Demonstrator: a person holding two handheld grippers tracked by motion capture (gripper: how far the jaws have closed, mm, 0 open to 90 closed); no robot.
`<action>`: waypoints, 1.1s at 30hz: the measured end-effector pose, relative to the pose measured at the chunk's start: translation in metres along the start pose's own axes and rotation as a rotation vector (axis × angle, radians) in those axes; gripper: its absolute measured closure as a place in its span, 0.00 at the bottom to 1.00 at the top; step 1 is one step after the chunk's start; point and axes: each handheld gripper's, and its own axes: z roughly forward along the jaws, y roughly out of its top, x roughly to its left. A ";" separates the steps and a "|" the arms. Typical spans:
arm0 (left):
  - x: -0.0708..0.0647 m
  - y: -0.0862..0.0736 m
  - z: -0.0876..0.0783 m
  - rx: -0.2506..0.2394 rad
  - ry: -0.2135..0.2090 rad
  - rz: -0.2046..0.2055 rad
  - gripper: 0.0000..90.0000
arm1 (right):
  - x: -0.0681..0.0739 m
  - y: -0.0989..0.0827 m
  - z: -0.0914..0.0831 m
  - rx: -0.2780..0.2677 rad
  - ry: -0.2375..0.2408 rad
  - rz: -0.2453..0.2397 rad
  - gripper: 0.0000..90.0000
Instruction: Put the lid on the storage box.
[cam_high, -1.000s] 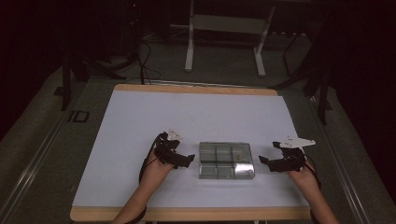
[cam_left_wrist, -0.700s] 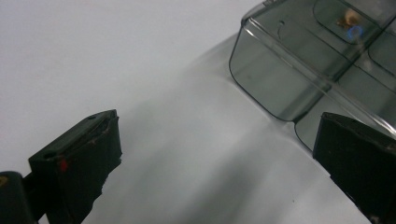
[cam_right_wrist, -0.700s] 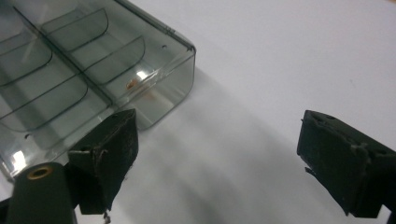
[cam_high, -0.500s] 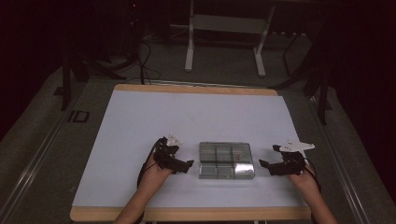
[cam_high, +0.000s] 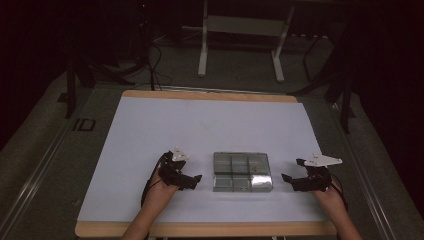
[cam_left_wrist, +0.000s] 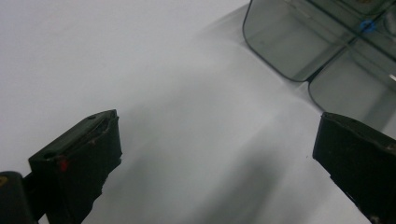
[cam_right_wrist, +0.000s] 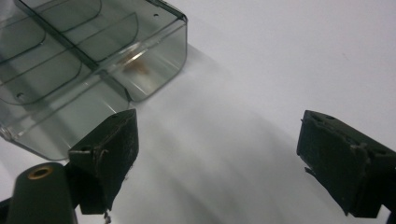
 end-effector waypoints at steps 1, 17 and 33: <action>0.000 -0.001 -0.001 -0.005 0.005 -0.004 0.02 | -0.001 -0.001 -0.001 -0.004 0.000 0.006 0.14; 0.009 -0.022 -0.021 -0.043 0.081 -0.052 0.02 | -0.011 -0.026 -0.019 -0.021 -0.033 0.051 0.14; 0.010 -0.039 -0.028 -0.030 0.147 -0.062 0.02 | -0.017 -0.049 -0.031 -0.048 -0.081 0.081 0.14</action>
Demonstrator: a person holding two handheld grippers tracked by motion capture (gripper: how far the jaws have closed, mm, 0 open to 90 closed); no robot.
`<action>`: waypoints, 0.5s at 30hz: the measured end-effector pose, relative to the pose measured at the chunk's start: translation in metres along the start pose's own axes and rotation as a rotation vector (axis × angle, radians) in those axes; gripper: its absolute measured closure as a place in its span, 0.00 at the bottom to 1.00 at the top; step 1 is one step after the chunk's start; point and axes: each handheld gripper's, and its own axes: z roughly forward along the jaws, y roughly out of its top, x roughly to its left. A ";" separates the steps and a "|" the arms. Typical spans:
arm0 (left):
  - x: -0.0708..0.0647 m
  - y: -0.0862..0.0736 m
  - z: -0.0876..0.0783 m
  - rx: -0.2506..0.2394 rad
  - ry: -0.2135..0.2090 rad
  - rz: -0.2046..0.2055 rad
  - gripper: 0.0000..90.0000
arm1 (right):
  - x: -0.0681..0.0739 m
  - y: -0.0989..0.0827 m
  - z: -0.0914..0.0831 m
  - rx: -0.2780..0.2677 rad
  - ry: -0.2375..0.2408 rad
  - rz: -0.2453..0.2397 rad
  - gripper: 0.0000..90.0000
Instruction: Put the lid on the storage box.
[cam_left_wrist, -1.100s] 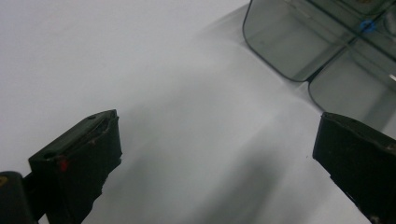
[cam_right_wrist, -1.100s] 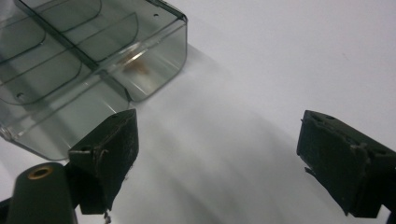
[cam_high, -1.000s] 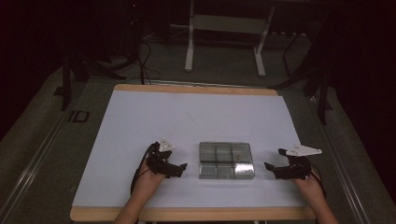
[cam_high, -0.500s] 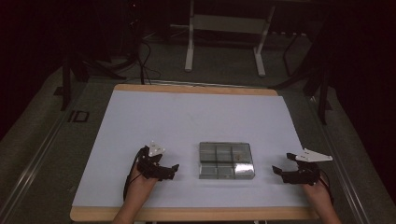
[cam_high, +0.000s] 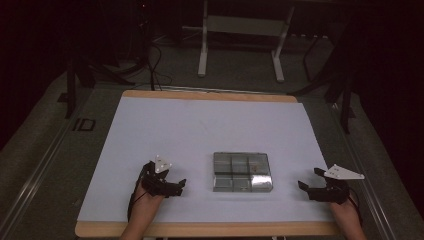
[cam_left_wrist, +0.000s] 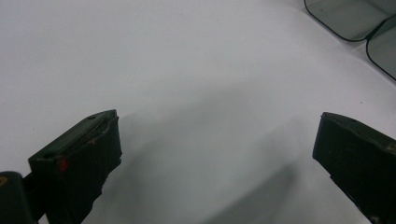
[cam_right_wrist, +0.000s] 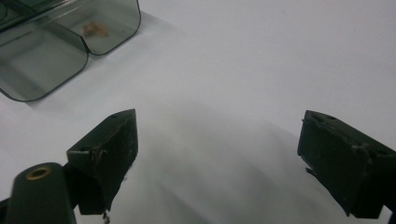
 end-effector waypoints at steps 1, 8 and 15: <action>0.000 0.000 0.000 -0.002 0.001 -0.002 0.02 | 0.000 -0.002 -0.001 -0.004 -0.005 -0.001 0.14; -0.003 -0.002 0.001 -0.003 0.005 0.010 0.02 | 0.001 -0.008 -0.002 -0.015 -0.036 -0.004 0.13; -0.003 -0.004 0.002 -0.007 0.014 0.004 0.02 | 0.002 -0.008 0.000 -0.002 -0.059 -0.006 0.13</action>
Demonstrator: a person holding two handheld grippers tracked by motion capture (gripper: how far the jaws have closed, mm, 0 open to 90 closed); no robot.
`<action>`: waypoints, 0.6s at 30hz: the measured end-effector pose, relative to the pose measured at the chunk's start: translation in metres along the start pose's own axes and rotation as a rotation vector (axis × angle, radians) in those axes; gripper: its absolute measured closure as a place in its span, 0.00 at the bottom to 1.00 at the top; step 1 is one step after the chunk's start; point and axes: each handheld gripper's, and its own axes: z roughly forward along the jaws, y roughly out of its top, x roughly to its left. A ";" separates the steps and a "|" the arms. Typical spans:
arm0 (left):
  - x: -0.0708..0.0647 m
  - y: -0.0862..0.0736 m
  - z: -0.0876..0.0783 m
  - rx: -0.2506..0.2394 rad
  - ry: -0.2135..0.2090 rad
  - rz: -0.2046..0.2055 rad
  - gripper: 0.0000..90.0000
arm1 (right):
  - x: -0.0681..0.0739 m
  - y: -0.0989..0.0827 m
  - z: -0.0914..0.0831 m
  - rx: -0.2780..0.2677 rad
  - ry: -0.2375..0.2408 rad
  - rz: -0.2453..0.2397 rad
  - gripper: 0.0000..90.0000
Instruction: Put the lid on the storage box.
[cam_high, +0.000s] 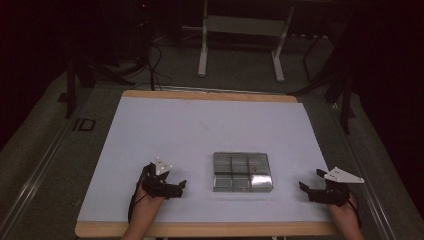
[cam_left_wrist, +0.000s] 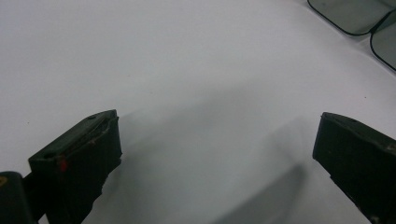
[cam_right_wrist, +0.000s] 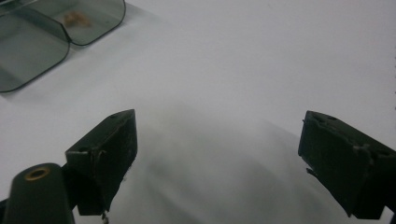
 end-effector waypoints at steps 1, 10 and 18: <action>0.000 0.000 0.000 -0.003 0.003 -0.004 0.02 | 0.000 0.000 0.000 0.000 -0.007 0.001 0.13; 0.001 0.000 0.000 -0.006 0.002 -0.020 0.02 | 0.000 -0.001 -0.001 -0.018 -0.037 0.020 0.13; 0.001 -0.002 -0.002 -0.028 0.022 -0.022 0.02 | 0.000 -0.001 0.000 -0.011 -0.044 0.016 0.13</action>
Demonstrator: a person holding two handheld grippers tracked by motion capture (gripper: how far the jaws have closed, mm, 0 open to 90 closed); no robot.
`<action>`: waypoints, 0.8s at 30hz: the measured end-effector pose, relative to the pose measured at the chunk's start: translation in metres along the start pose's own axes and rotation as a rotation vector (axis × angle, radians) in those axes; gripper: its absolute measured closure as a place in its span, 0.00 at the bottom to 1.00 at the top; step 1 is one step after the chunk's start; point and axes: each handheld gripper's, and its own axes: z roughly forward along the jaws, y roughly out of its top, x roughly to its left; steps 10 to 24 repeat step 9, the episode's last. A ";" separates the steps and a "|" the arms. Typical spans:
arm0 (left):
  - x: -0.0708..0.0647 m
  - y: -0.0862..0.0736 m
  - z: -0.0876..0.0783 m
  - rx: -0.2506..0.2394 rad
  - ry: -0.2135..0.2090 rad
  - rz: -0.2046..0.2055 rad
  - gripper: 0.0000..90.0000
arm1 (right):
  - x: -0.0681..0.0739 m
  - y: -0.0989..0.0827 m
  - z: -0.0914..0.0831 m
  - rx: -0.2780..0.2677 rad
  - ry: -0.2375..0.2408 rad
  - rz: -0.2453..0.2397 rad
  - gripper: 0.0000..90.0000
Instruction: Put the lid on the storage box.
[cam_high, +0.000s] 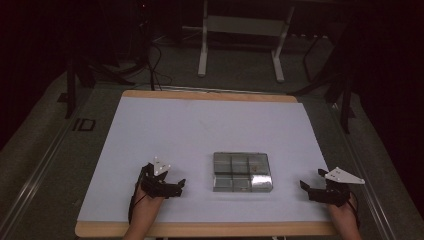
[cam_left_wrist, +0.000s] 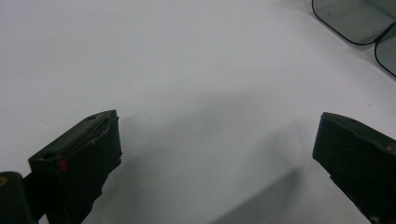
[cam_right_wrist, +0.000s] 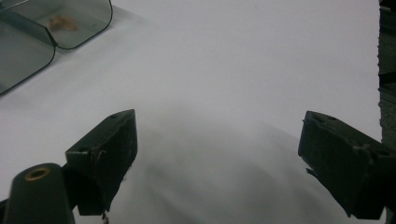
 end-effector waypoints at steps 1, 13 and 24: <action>0.000 0.000 0.000 -0.002 0.002 0.001 0.02 | 0.000 0.000 0.000 -0.001 0.001 0.002 0.13; 0.001 0.000 0.000 -0.004 0.000 -0.008 0.02 | -0.001 0.000 0.000 0.001 0.003 0.009 0.13; 0.001 0.000 0.000 -0.004 0.000 -0.008 0.02 | -0.001 0.000 0.000 0.001 0.003 0.009 0.13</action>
